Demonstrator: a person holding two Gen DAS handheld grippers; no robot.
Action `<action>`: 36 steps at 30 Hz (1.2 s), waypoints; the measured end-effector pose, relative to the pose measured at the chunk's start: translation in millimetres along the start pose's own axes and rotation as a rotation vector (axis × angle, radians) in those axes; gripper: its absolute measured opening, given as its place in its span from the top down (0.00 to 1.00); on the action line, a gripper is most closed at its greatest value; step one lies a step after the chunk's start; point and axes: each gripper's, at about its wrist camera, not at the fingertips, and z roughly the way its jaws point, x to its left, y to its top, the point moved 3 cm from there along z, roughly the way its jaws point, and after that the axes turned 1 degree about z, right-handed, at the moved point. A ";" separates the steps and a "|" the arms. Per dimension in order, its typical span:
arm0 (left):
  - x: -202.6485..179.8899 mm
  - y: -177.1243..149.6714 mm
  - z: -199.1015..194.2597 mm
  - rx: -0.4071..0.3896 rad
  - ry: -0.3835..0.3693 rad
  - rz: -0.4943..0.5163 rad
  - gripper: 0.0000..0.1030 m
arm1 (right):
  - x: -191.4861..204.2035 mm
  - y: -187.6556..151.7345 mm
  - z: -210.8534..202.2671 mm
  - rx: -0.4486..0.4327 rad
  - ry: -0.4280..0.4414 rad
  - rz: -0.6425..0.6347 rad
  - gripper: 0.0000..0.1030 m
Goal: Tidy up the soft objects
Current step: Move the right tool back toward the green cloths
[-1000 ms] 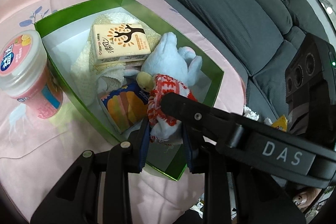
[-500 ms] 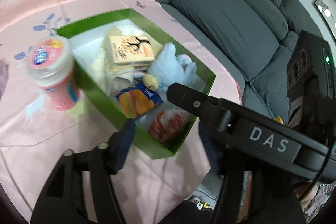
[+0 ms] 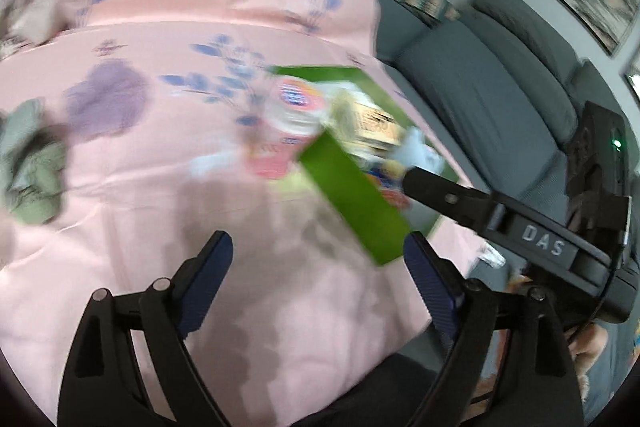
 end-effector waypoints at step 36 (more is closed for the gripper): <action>223.4 -92.3 -84.1 -0.119 0.402 -0.438 0.16 | 246.8 -83.2 139.2 0.307 0.214 -0.369 0.25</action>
